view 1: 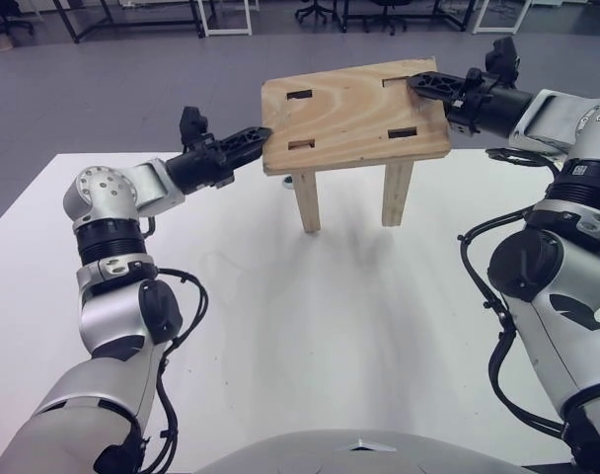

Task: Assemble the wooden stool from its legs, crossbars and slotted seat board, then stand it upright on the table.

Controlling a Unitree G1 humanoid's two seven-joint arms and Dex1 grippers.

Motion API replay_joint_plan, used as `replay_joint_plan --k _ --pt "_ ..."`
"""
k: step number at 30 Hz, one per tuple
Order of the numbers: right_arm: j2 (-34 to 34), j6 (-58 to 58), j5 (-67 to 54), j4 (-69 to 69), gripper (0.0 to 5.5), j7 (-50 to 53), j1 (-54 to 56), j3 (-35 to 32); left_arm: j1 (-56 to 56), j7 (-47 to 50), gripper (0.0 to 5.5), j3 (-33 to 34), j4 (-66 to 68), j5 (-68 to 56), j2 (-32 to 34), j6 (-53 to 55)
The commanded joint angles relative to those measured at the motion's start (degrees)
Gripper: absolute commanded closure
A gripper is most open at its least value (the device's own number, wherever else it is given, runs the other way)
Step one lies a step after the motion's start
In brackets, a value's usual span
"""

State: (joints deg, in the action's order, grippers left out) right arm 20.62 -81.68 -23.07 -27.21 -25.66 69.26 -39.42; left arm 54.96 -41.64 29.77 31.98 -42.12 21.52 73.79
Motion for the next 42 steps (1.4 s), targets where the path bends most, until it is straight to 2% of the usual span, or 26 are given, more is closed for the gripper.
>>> replay_joint_plan --k 1,7,9,11,12,16,20,22,27,30,33,34,35,38,42 --pt "-7.6 0.9 6.0 -7.7 3.36 15.6 -2.2 -0.7 16.7 17.0 4.15 4.8 2.4 0.3 -4.3 -9.8" --pt "-9.2 13.7 3.4 -18.7 3.35 28.3 -2.2 -7.4 18.0 38.9 4.15 7.2 10.2 4.7 -7.6 -18.1" --pt "-8.8 19.3 2.7 -22.5 3.35 31.0 -3.1 -6.8 17.6 45.7 4.13 8.2 13.1 5.8 -8.4 -21.6" --pt "-7.9 23.2 2.0 -25.1 3.35 30.3 -3.9 -4.4 16.9 47.7 4.13 6.7 14.3 7.2 -8.6 -23.8" --pt "-7.5 24.1 1.3 -26.0 2.98 30.2 -4.0 -4.1 16.7 47.4 3.71 5.9 14.4 7.4 -8.7 -23.7" --pt "-5.6 27.0 -2.3 -28.6 2.21 30.4 -3.2 -2.8 16.7 49.9 3.03 6.6 14.1 5.6 -9.4 -22.4" --pt "-2.3 26.3 -5.1 -30.0 1.51 29.1 -2.1 -1.8 15.5 47.3 2.41 3.6 12.7 7.1 -7.0 -20.7" --pt "0.2 24.8 -7.0 -30.0 1.48 28.5 -1.2 -2.1 14.9 45.6 2.04 2.4 12.8 8.2 -4.3 -21.1" --pt "6.9 21.1 -12.8 -26.4 1.48 27.8 0.7 -4.7 12.5 37.1 2.04 -0.4 9.2 9.1 3.0 -22.0" --pt "9.1 17.3 -17.3 -22.9 1.48 25.5 1.0 -7.3 8.0 30.4 2.04 -2.3 -0.5 5.7 3.0 -18.5" --pt "8.3 14.9 -20.1 -16.7 1.48 23.4 -3.1 -7.5 1.5 28.2 2.04 -2.9 -10.9 4.3 2.0 -18.7" --pt "7.7 16.2 -19.3 -13.9 1.48 23.1 -6.4 -6.6 -2.1 27.9 2.04 -3.7 -14.1 5.3 2.0 -20.6" --pt "7.7 20.6 -16.0 -10.3 1.48 21.0 -11.5 -2.7 -6.2 27.4 2.04 -5.0 -16.7 7.3 2.3 -23.6" --pt "6.1 34.5 -7.8 -4.9 1.48 19.6 -25.5 3.8 -18.5 24.1 2.04 -7.7 -18.6 16.4 2.8 -43.6" --pt "1.3 42.3 -3.8 0.4 1.48 22.9 -34.4 6.3 -27.3 25.5 2.04 -4.3 -17.7 18.0 -1.5 -57.6"
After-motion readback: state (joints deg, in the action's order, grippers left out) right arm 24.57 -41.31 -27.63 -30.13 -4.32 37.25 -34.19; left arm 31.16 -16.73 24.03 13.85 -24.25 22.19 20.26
